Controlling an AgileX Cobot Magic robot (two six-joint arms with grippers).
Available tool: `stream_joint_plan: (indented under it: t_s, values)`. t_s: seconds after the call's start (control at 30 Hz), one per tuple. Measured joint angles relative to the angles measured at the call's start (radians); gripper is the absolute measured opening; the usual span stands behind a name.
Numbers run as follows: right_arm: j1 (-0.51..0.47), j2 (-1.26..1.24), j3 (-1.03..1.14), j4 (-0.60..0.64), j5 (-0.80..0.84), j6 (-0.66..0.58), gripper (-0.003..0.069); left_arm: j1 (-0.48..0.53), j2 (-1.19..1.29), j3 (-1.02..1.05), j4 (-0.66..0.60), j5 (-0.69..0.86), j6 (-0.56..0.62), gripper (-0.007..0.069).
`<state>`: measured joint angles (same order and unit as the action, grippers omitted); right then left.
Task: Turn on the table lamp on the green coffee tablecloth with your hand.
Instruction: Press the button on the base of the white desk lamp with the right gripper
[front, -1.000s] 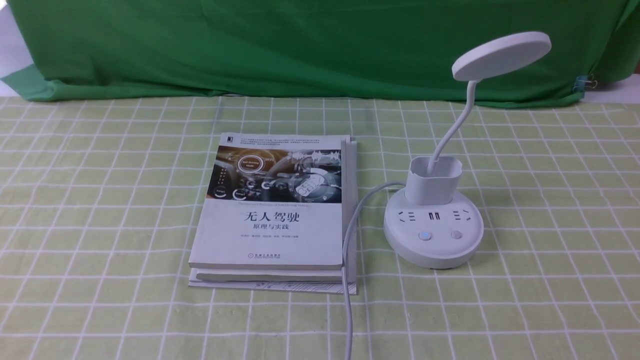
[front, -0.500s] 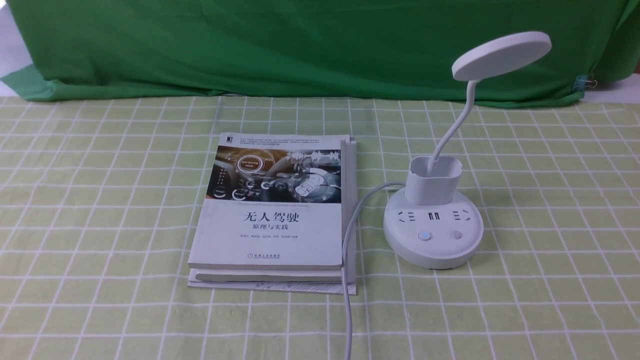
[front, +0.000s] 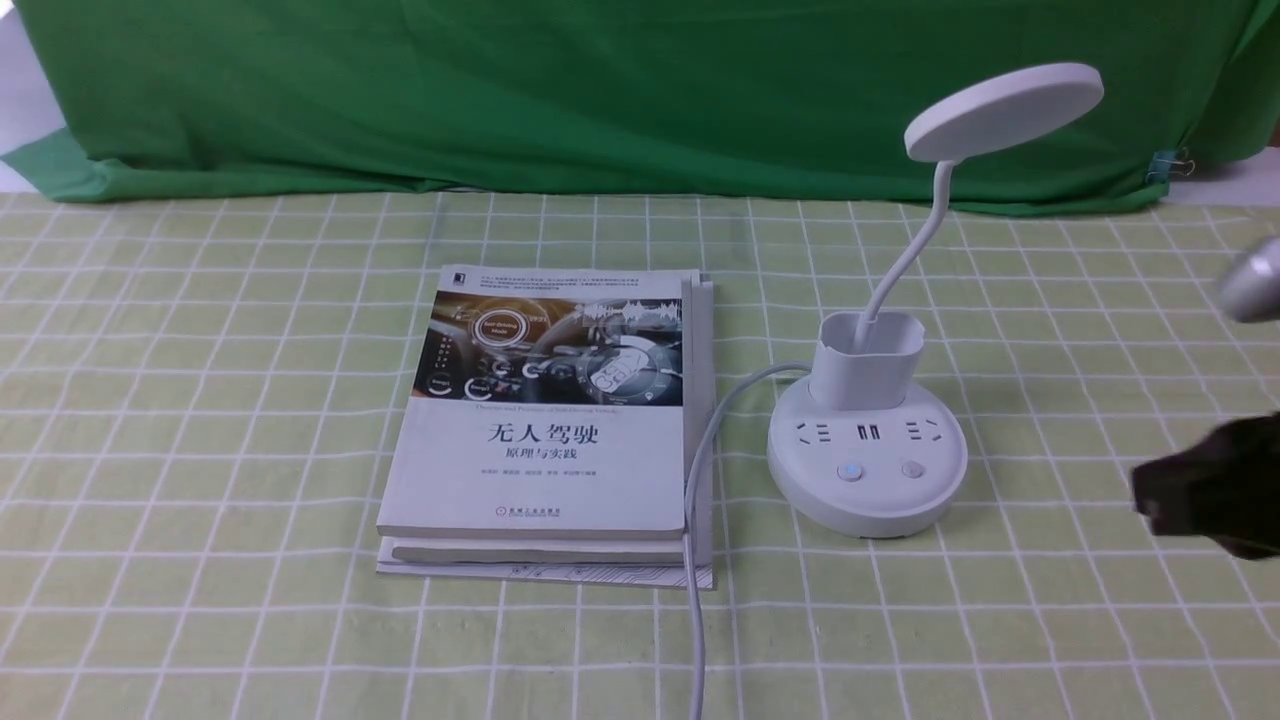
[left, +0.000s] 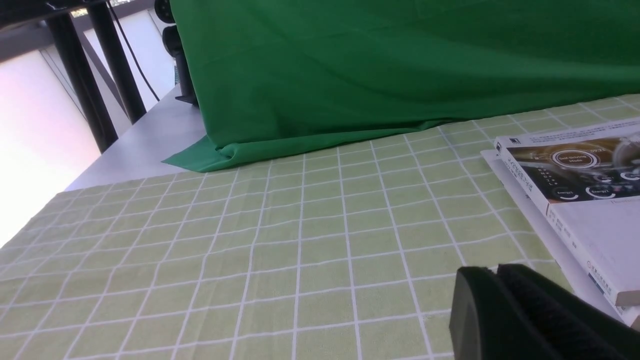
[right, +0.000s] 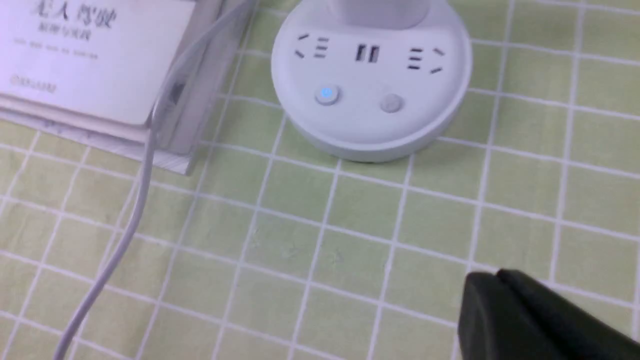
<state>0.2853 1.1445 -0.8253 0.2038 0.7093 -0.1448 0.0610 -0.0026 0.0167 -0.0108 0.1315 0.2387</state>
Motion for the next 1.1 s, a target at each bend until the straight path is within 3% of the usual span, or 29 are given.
stream_joint_plan:
  t_s: [0.2,0.47,1.1]
  values:
    - [0.079,0.285,-0.119,-0.016,-0.074,-0.034,0.0031,0.0,0.0,0.0,0.0,0.0,0.0,0.0019]
    - [0.087,0.529,-0.221,-0.022,-0.102,-0.071,0.0031,0.0,0.0,0.0,0.0,0.0,0.0,0.0019]
    - [0.086,0.686,-0.335,-0.09,-0.118,-0.059,0.0031,0.0,0.0,0.0,0.0,0.0,0.0,0.0019]
